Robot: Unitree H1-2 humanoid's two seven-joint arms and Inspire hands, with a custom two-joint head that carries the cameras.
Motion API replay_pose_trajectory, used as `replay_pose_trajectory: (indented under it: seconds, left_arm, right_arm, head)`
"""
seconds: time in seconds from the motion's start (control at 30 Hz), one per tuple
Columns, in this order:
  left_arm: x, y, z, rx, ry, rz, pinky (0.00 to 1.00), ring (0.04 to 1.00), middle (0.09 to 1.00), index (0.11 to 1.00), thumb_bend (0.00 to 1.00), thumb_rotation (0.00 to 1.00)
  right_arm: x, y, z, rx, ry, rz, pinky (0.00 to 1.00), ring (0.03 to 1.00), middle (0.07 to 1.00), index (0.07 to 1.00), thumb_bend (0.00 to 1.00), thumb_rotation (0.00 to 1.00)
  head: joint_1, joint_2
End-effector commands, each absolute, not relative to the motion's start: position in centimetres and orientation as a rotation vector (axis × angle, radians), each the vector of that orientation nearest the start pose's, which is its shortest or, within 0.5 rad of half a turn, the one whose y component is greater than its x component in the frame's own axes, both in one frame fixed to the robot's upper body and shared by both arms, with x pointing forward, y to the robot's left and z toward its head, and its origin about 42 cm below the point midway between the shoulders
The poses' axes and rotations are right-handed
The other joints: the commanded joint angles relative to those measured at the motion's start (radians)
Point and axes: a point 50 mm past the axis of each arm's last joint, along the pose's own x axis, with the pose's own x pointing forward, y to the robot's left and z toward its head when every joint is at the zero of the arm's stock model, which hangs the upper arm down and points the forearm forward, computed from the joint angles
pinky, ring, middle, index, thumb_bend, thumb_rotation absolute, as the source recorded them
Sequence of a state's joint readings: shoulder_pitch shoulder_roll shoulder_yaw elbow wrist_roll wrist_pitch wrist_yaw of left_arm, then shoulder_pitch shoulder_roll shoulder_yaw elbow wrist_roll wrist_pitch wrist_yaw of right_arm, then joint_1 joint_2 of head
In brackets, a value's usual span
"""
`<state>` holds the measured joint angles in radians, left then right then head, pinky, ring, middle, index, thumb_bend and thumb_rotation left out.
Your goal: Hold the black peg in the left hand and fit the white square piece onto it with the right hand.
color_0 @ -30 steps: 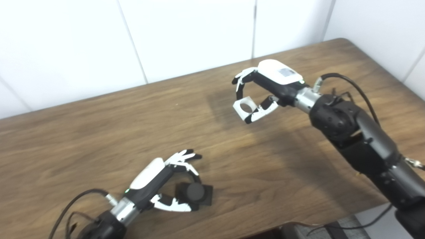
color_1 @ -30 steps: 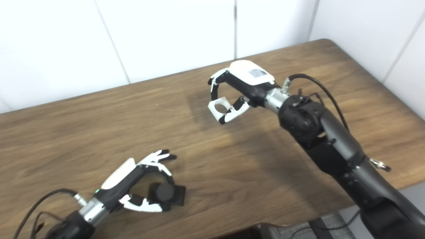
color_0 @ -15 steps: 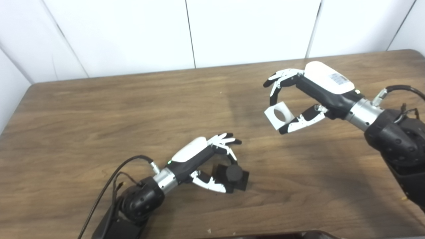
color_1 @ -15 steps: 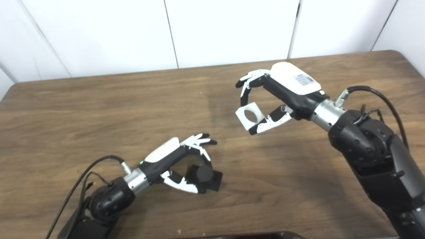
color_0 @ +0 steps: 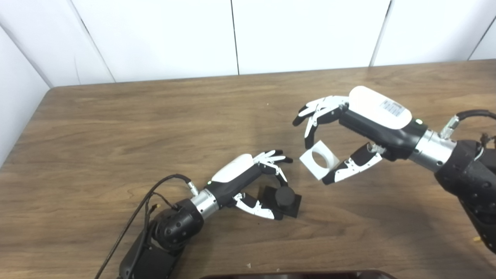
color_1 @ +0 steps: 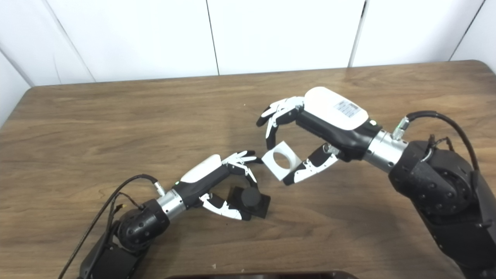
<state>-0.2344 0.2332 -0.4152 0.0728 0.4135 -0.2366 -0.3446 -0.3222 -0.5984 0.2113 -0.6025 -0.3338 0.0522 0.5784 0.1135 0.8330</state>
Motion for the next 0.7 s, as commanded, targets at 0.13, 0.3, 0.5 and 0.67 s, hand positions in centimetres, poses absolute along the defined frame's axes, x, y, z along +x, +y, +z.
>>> replay_pose_trajectory:
  seconds: [0.13, 0.3, 0.5, 0.67]
  left_arm:
    - [32.6, 14.4, 12.0, 0.793, -0.261, -0.827, 1.0, 1.0, 0.92, 0.49, 0.52, 0.07]
    - [32.6, 14.3, 12.2, 0.802, -0.263, -0.831, 1.0, 0.998, 0.918, 0.49, 0.52, 0.07]
    - [32.5, 14.3, 12.2, 0.8, -0.264, -0.83, 1.0, 0.999, 0.919, 0.49, 0.52, 0.07]
    - [32.5, 14.1, 12.2, 0.797, -0.27, -0.833, 1.0, 0.999, 0.916, 0.49, 0.52, 0.07]
  right_arm:
    - [27.4, -22.2, 31.7, -1.076, -0.664, 0.745, 0.8, 0.808, 0.746, 0.48, 0.52, 0.13]
    - [27.0, -21.4, 30.8, -1.055, -0.663, 0.775, 0.79, 0.802, 0.741, 0.48, 0.52, 0.13]
    - [27.2, -20.9, 29.4, -1.05, -0.649, 0.8, 0.78, 0.799, 0.747, 0.48, 0.52, 0.13]
    - [27.7, -20.4, 28.5, -1.042, -0.643, 0.801, 0.78, 0.8, 0.749, 0.48, 0.51, 0.13]
  head:
    - [-0.004, 0.004]
    - [-0.007, 0.007]
    - [-0.014, 0.007]
    - [-0.014, 0.007]
